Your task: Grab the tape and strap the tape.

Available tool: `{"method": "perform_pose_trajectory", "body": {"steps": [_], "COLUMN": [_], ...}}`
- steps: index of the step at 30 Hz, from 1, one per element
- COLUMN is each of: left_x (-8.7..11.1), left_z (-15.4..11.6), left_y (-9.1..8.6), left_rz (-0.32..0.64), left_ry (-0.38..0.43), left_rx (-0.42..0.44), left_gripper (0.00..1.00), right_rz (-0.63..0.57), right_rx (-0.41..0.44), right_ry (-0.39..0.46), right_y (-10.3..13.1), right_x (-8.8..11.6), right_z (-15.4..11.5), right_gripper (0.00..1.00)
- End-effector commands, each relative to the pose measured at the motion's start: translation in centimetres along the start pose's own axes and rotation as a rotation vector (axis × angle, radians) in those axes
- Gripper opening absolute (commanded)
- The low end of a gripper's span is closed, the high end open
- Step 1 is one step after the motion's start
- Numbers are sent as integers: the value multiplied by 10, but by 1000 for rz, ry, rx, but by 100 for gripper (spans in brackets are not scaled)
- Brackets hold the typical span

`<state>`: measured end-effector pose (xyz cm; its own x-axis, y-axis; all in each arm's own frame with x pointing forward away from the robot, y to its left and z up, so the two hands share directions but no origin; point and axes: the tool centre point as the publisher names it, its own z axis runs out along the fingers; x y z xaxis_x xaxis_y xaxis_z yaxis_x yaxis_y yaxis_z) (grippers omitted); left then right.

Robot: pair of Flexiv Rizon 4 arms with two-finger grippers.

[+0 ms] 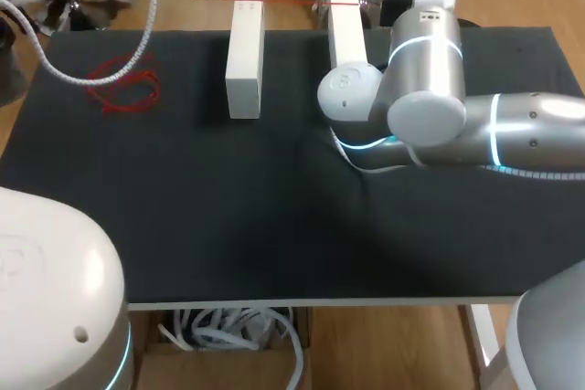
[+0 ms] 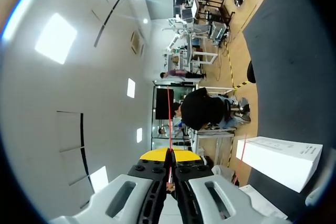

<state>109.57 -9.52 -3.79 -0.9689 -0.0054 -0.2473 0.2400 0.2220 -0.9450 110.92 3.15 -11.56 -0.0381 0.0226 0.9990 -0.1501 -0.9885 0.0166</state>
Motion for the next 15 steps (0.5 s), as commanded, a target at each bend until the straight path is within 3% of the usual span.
{"method": "perform_pose_trajectory", "body": {"steps": [1,8,15], "left_x": [-3,-5,-4], "left_z": [1,3,5], "left_y": [-7,-7,-6], "left_rz": [84,55,-4], "left_ry": [26,15,69], "left_rx": [-356,-489,-630], "left_gripper": [0,0,0], "right_rz": [-6,-23,-37], "right_rx": [6,4,-1], "right_ry": [-14,-17,-18], "right_y": [5,7,9], "right_x": [4,3,2], "right_z": [-4,-10,-12], "right_gripper": [0,0,0]}}
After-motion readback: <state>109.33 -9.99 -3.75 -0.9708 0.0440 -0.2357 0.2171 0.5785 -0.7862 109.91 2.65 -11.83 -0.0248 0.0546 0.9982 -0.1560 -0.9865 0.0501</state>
